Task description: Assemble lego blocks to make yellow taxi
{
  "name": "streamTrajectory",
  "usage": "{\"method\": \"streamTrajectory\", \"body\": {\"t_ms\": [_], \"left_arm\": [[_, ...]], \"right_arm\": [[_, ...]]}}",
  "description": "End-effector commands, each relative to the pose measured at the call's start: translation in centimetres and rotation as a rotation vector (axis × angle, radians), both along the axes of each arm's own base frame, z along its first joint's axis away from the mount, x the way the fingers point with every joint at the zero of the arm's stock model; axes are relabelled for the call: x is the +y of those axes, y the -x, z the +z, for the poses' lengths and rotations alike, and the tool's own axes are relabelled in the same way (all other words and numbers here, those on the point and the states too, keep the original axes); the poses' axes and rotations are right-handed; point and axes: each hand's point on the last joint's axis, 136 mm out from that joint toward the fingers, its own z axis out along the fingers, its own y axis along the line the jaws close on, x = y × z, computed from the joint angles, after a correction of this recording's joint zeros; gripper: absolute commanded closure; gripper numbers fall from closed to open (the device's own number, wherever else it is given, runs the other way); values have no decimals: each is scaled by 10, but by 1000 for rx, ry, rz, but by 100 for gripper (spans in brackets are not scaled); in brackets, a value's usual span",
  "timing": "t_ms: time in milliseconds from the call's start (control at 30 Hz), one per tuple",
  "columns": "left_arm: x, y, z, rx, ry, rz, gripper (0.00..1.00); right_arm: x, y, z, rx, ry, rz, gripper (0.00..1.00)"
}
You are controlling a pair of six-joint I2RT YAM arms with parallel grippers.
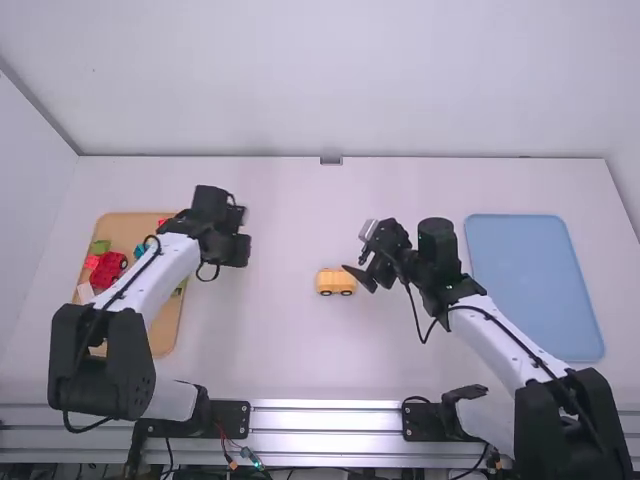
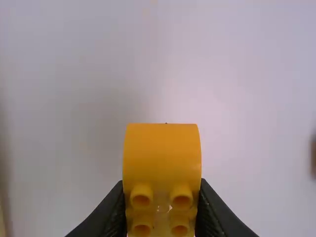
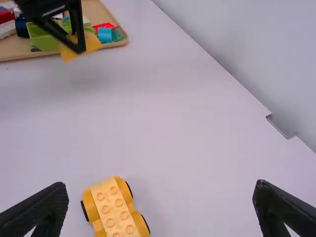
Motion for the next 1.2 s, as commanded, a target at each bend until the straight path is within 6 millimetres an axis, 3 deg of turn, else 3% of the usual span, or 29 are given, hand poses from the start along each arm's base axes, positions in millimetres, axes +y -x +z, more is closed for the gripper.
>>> {"method": "streamTrajectory", "body": {"t_ms": [0,133,467,867,967,1067,1167], "left_arm": [[-30,-1,-1,-46,-117,-368,98],[-64,11,-17,-57,-201,-719,99],[-84,35,-42,-69,-284,-1253,96],[-88,32,-74,-21,-249,-1258,94],[-89,32,-75,-20,-234,-1251,88],[-91,32,-74,-32,-216,-1254,73],[-92,35,-75,-20,-215,-1256,72]], "right_arm": [[0,3,2,-3,-7,4,1],[-5,0,2,-3,-7,-12,1],[-22,-10,1,22,-23,-77,2],[-20,-10,2,12,-19,-69,1],[-20,-10,2,12,-18,-71,1],[-20,-10,2,12,-18,-71,2],[-20,-10,2,13,-18,-71,2]]}}
